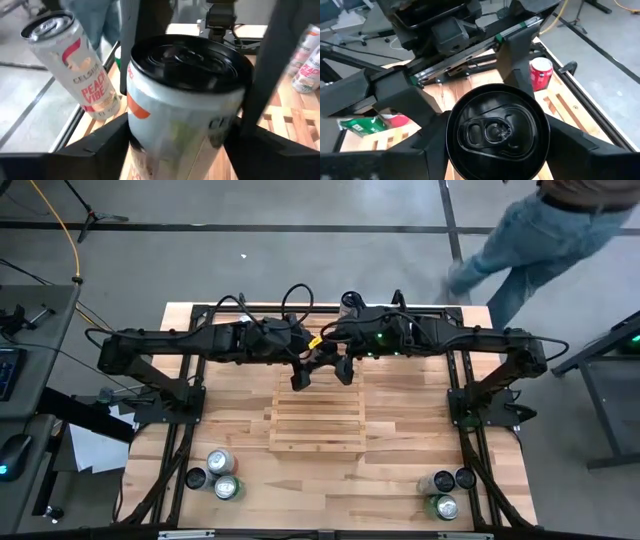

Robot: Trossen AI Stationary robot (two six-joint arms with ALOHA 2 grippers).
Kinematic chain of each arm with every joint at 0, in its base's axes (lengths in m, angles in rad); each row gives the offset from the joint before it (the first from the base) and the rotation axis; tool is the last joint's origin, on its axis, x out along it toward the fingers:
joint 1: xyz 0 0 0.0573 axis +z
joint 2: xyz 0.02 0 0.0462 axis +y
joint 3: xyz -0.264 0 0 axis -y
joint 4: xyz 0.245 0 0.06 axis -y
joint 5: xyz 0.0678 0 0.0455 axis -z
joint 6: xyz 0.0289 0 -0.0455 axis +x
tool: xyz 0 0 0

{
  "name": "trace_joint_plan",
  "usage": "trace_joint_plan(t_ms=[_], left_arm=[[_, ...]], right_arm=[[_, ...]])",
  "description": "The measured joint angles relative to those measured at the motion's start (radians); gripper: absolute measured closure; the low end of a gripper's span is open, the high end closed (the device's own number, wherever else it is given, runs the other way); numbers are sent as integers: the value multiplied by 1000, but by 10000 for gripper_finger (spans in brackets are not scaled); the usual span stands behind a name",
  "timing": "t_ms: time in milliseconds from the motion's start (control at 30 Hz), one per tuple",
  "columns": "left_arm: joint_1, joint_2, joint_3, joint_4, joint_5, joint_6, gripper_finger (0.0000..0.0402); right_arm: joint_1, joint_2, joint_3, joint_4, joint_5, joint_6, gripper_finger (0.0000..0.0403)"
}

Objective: Place canned beverage on shelf
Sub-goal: Put the white pink soda can on the shelf

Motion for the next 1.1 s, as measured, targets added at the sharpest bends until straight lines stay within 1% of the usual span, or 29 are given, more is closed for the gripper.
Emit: trace_joint_plan(t_ms=[133,233,267,333,433,567,633,667,733,800,900,967,1100], left_arm=[[-1,-46,49,-128,50,28,67],[-1,-91,101,-238,84,14,51],[-1,-110,114,-254,105,5,49],[5,-157,119,-247,167,-36,48],[35,-226,92,-133,328,-135,49],[79,-264,-6,111,537,-278,49],[97,-261,-61,243,630,-371,49],[104,-256,-85,308,679,-424,49],[114,-232,-130,447,776,-536,49],[114,-191,-157,574,841,-634,49],[103,-126,-169,719,897,-734,49],[94,-90,-168,795,906,-776,49],[88,-42,-168,873,953,-845,48]], right_arm=[[-14,-55,-2,-76,-75,-85,163],[-33,-98,0,-113,-117,-164,163],[-42,-114,-1,-141,-161,-199,163],[-60,-140,-1,-139,-289,-287,163],[-61,-150,35,-147,-512,-408,163],[-58,-128,112,-158,-773,-516,163],[-60,-112,152,-152,-843,-544,163],[-60,-104,173,-154,-869,-561,163],[-60,-91,208,-154,-884,-598,163],[-60,-79,235,-154,-899,-629,163],[-60,-66,254,-155,-903,-657,163],[-60,-60,257,-156,-903,-662,163],[-60,-55,254,-168,-907,-675,163]])
